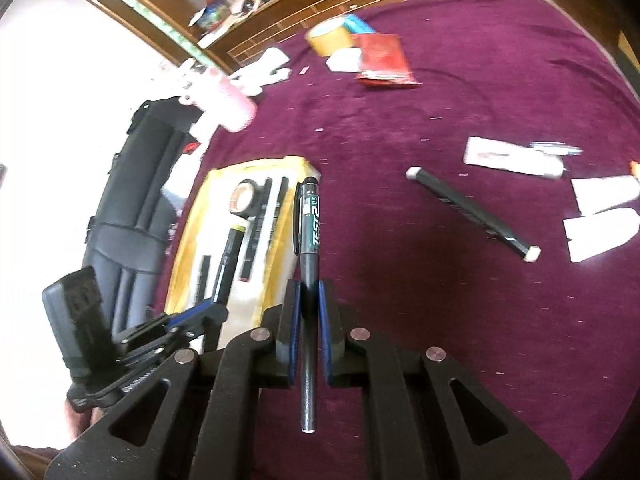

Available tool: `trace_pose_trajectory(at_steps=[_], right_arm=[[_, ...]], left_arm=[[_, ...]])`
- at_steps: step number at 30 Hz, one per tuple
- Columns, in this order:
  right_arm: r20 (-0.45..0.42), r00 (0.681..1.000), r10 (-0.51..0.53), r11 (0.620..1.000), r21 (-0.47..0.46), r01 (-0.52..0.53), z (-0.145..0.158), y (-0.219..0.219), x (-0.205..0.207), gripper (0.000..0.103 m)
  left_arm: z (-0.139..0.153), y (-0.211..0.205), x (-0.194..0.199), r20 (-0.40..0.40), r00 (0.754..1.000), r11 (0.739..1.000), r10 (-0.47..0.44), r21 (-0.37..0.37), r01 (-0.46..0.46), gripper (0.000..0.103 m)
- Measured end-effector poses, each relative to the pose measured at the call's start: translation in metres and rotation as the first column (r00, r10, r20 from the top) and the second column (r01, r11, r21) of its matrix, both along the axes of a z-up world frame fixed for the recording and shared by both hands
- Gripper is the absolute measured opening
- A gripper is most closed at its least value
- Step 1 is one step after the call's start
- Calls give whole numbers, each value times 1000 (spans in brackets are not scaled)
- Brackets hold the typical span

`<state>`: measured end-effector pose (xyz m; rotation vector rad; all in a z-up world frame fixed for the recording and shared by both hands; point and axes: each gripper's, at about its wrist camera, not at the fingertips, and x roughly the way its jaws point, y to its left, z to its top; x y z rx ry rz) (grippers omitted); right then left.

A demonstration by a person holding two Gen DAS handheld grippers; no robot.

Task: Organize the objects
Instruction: 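Lower the marker and pen into the tray and open both grippers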

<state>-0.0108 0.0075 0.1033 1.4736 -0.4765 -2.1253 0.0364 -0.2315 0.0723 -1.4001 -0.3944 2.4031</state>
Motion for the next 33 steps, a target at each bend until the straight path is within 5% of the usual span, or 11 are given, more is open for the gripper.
trace_pose_trajectory(at_steps=[10, 21, 33], right_arm=[[120, 986, 112, 992, -70, -104, -29, -75, -17, 7], [204, 977, 55, 998, 2, -57, -67, -113, -43, 7], [176, 984, 11, 992, 121, -33, -80, -130, -56, 7]], left_arm=[[-28, -46, -5, 75, 993, 994, 91, -68, -86, 12], [-47, -40, -26, 122, 992, 993, 28, -117, -14, 11], [-53, -30, -58, 118, 993, 991, 7, -137, 10, 11]])
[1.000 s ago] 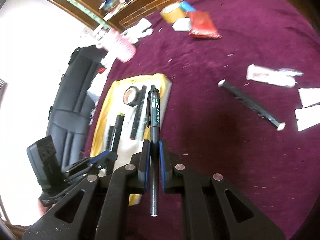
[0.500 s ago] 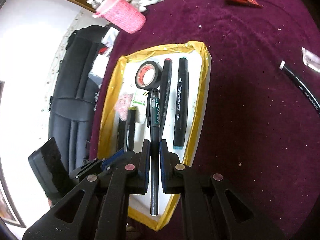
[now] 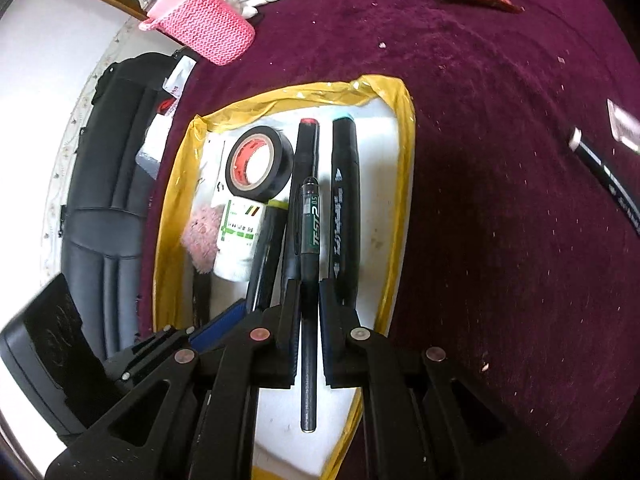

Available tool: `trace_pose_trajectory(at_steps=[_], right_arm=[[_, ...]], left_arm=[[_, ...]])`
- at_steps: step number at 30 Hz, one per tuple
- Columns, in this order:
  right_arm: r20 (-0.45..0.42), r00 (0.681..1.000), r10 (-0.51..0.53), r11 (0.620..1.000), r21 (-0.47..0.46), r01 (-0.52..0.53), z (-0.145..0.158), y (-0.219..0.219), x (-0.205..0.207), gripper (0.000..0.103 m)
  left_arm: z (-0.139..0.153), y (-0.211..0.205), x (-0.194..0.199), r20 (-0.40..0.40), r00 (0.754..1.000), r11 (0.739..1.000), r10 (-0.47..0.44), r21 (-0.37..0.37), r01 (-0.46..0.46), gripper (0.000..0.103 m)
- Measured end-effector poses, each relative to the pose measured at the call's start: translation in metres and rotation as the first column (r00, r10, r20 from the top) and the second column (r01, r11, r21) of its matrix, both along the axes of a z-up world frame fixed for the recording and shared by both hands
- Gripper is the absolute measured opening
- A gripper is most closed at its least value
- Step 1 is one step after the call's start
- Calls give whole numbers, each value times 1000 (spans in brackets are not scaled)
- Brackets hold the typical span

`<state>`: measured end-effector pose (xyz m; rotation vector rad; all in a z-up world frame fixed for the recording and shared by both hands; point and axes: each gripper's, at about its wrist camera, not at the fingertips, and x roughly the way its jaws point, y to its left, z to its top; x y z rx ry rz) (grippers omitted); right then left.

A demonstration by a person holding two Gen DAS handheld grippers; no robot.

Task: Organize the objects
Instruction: 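Lower the marker and pen into the tray and open both grippers, then move both grippers back over the carpet toward the remaining items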

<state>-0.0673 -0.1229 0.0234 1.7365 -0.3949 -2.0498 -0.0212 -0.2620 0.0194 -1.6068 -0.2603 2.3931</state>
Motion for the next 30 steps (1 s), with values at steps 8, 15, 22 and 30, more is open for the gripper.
trace_pose_trajectory(at_steps=[8, 15, 22, 30], right_arm=[[-35, 999, 1, 999, 45, 1, 1, -4, -3, 7], [-42, 999, -20, 998, 58, 23, -1, 0, -5, 7], [-100, 995, -23, 997, 68, 30, 22, 3, 1, 10], [-459, 888, -29, 939, 291, 181, 98, 19, 36, 32]], left_arm=[[-3, -3, -1, -12, 999, 999, 36, 22, -36, 17], [10, -8, 5, -35, 998, 996, 59, 62, -57, 46], [26, -7, 13, -30, 996, 994, 89, 59, -87, 53], [60, 3, 26, -132, 984, 990, 119, -55, -127, 61]])
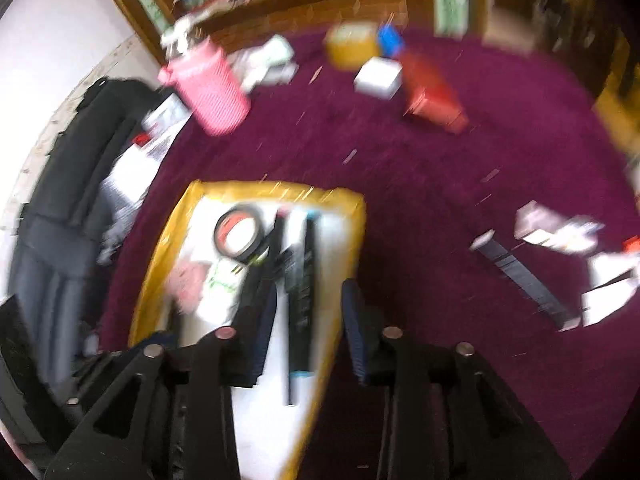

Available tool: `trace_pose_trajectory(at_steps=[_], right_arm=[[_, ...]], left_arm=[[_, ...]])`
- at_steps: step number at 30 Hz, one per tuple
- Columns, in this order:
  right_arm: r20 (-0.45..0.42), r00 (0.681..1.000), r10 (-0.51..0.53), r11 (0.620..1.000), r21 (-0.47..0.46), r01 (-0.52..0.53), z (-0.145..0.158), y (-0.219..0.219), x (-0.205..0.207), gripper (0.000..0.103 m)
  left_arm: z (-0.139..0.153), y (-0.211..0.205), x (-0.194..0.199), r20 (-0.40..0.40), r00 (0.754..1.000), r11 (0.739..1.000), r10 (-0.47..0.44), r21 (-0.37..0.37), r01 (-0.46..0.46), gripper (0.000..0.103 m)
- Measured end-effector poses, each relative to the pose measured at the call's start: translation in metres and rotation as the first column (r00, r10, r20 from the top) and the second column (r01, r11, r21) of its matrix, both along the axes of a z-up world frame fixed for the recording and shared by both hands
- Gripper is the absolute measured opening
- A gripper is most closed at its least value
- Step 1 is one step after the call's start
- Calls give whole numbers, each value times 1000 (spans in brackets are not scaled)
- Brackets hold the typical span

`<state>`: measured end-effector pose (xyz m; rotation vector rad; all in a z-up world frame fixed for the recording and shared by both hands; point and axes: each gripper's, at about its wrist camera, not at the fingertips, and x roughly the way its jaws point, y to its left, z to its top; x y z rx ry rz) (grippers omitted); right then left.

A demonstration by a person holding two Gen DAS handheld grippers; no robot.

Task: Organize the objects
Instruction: 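Move both grippers back over the carpet toward the remaining items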

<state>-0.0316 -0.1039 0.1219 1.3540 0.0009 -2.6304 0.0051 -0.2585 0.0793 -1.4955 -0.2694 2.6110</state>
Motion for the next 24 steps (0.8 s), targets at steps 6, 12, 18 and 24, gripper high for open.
trace_pose_trajectory(at_steps=[6, 12, 18, 24], right_arm=[[-252, 961, -111, 993, 1, 115, 31, 29, 32, 91], [28, 977, -210, 970, -117, 211, -9, 86, 11, 91], [57, 970, -238, 963, -119, 243, -15, 123, 16, 91], [108, 963, -247, 954, -144, 261, -28, 156, 11, 91]], left_arm=[[23, 21, 8, -91, 996, 990, -17, -141, 4, 62], [30, 45, 7, -112, 992, 981, -61, -191, 39, 62], [28, 70, 8, -88, 992, 976, -86, -209, 66, 62], [26, 110, 11, -62, 992, 968, -113, -233, 96, 62]])
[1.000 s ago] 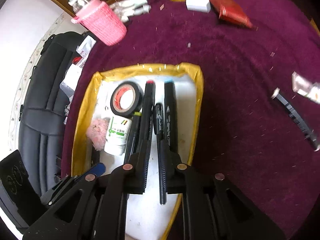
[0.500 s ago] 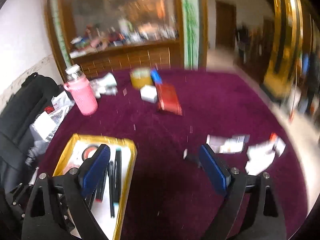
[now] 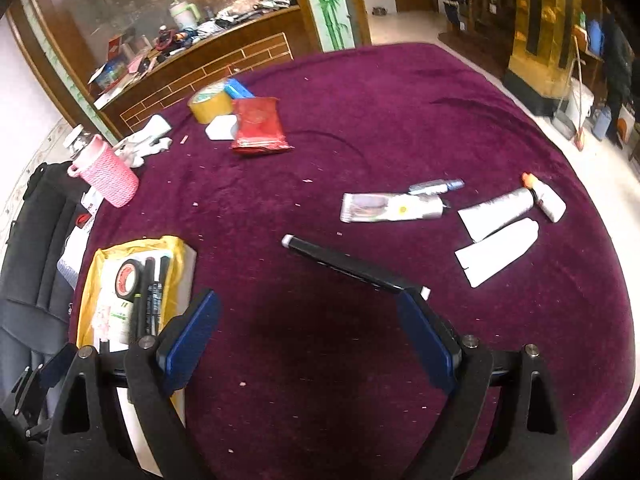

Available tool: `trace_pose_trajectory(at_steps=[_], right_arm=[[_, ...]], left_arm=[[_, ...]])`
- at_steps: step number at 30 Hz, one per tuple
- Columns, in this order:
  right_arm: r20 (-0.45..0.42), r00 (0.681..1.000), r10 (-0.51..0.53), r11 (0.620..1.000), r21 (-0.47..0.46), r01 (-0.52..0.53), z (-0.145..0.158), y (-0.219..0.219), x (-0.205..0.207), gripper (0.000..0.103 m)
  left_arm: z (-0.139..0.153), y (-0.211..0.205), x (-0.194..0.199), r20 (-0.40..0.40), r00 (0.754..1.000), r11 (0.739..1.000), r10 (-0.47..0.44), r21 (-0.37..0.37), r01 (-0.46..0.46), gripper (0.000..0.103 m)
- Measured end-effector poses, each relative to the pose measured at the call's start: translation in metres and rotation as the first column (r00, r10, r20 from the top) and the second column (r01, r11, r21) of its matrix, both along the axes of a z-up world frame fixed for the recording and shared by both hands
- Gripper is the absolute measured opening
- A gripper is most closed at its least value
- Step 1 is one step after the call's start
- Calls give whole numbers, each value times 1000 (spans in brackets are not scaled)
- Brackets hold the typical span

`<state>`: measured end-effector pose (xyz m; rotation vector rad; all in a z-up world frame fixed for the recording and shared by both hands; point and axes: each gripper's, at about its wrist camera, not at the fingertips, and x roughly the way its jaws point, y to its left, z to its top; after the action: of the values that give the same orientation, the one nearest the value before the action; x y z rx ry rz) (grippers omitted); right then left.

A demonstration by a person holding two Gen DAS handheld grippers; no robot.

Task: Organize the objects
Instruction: 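Move both grippers back over the carpet toward the remaining items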

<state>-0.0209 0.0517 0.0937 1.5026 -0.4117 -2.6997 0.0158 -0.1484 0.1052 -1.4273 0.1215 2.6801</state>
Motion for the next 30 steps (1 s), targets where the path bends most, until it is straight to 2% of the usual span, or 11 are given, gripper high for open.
trace_pose_trajectory(at_steps=[8, 19, 30], right_arm=[[11, 1000, -8, 1000, -10, 8, -6, 55, -9, 91], [66, 996, -64, 996, -57, 68, -29, 143, -22, 91], [78, 993, -88, 993, -77, 94, -39, 191, -24, 91]], left_arm=[[-11, 51, -4, 56, 998, 1000, -3, -4, 3, 62], [-43, 125, -24, 160, 987, 1000, -28, 1, 29, 62], [-61, 169, -51, 225, 974, 999, -32, 11, 30, 62]])
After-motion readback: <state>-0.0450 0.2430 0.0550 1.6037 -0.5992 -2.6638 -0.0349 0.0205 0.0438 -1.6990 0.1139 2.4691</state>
